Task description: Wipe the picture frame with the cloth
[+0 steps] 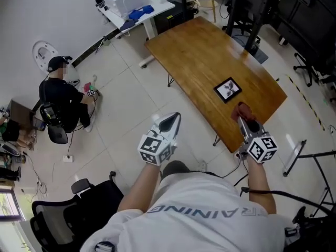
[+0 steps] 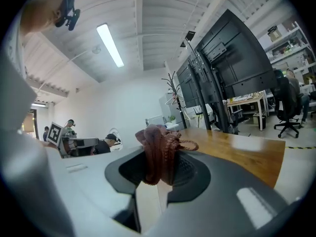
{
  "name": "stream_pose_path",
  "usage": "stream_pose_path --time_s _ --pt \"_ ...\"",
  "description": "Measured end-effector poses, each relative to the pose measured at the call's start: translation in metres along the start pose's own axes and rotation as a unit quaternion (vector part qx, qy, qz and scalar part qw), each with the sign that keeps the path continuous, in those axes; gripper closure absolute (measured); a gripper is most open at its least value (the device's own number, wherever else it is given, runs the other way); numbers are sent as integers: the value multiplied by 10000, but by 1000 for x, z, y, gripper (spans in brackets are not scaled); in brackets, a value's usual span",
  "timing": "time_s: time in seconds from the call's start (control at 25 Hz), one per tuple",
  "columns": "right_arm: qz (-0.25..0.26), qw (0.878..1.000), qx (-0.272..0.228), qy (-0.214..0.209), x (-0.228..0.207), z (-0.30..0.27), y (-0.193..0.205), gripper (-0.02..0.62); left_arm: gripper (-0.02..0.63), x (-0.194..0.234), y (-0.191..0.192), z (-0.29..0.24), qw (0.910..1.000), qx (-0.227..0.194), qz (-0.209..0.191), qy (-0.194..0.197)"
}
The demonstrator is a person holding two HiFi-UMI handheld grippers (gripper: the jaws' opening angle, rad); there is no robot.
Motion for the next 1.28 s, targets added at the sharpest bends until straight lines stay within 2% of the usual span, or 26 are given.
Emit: stream_pose_path --time_s 0.16,0.4,0.64,0.84,1.12,1.28 --pt "-96 9997 -1 243 -27 -23 -9 485 600 16 -15 -62 9995 64 -81 294" --pt "-265 9937 -101 1084 -69 -65 -14 484 600 45 -17 -185 9920 370 -191 1192" --pt "-518 9732 -412 2204 -96 -87 -25 484 600 44 -13 -288 9671 879 -516 2332" --pt "-773 9566 -659 2730 -116 -98 -28 485 600 35 -17 -343 9476 1110 -768 2895" --pt "-1164 9389 -933 3103 -139 -81 -9 484 600 -16 -4 -393 9172 1475 -1185 3506" --pt "-1443 9382 -963 2996 -159 -76 5 483 600 -44 10 -411 9045 1683 -1423 3651"
Point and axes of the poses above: the fingertips, and each gripper's own axes: z backward along the fingers, x to its left, y out of its underside, the point moved 8 cm from there along z, backward along the fingers, and after that the axes turned 15 degrees about -y, right-handed, at the moved point
